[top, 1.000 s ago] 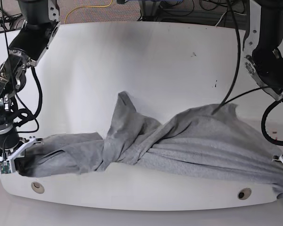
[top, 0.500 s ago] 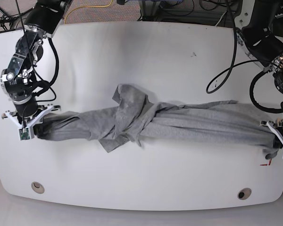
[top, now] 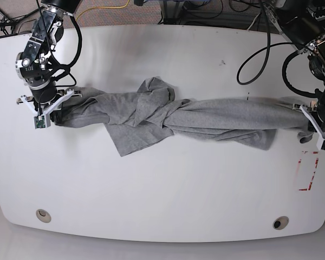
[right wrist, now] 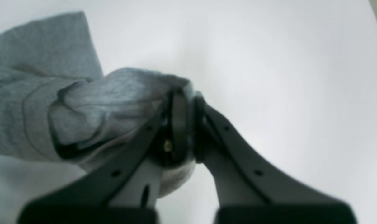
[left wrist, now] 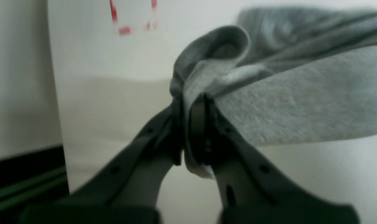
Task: Fold the T-shirt properly
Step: 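Lay the twisted shirt on the table, stretched between both grippers, then release and regrasp the shirt fabric lower down with the right gripper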
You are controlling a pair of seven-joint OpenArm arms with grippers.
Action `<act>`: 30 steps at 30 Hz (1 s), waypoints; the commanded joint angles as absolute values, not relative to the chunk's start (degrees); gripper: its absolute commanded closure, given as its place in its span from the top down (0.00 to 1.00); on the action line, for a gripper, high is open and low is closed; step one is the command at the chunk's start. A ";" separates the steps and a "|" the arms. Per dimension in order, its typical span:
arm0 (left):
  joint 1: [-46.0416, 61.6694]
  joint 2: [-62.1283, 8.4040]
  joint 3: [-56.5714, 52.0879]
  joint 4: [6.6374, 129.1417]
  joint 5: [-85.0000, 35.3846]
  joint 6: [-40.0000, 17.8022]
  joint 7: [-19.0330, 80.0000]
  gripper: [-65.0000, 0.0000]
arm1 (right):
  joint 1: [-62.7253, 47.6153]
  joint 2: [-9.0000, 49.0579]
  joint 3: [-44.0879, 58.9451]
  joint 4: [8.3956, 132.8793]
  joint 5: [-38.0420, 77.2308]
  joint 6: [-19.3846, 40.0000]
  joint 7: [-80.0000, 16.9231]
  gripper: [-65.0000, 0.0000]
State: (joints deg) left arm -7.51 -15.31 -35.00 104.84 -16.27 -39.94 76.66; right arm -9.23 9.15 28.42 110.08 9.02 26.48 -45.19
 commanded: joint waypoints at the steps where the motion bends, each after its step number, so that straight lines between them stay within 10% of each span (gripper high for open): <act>1: -5.93 -16.57 -36.44 105.71 -16.04 -40.00 75.65 0.00 | -10.77 8.84 28.62 110.99 9.36 26.24 -43.47 0.01; 11: -1.01 -16.66 -37.05 105.63 -15.96 -40.00 75.65 0.00 | -15.34 6.11 28.53 110.20 9.36 26.15 -43.74 0.09; 22: 1.27 -16.66 -36.79 105.45 -15.69 -40.00 75.65 0.00 | -19.56 3.30 28.62 110.29 9.71 26.07 -43.56 0.81; 30: 1.10 -16.66 -36.79 105.36 -15.60 -40.00 75.65 0.00 | -19.91 2.24 28.09 114.15 14.20 27.21 -43.47 0.82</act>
State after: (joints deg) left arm 1.91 -15.59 -36.71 104.68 -15.46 -39.94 76.49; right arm -20.53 1.72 28.45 111.59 10.02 26.02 -45.01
